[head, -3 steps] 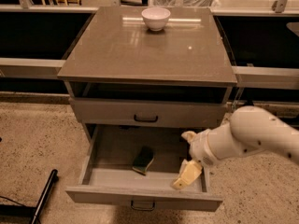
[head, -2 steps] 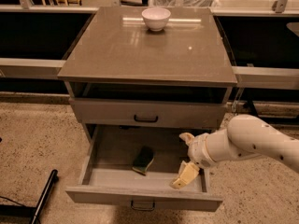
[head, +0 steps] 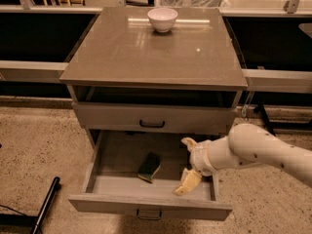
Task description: Pick sponge from middle drawer and place on counter
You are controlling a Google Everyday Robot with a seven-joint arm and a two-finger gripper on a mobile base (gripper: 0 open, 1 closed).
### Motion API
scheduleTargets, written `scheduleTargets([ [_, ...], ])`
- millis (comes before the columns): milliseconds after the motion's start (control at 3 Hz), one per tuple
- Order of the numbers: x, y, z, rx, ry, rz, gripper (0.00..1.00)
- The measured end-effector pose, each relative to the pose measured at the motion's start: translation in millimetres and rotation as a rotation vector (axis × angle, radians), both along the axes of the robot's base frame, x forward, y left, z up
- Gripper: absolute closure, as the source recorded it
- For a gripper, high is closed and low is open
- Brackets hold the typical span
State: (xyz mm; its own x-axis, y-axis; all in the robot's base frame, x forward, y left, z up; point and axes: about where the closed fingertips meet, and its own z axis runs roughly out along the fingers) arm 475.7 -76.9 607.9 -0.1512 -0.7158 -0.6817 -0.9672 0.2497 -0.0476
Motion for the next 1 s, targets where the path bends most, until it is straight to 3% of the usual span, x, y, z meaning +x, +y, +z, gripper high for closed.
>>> scheduleTargets([
  [333, 20.1, 37.1, -60.1, -0.067, -0.124, 0.116, 0.00],
  [667, 50.5, 53.1, -99.3, -0.126, -0.242, 0.144, 0.00],
  [1000, 69.6, 56.6, -90.4, -0.120, -0.309, 0.107, 0.00],
])
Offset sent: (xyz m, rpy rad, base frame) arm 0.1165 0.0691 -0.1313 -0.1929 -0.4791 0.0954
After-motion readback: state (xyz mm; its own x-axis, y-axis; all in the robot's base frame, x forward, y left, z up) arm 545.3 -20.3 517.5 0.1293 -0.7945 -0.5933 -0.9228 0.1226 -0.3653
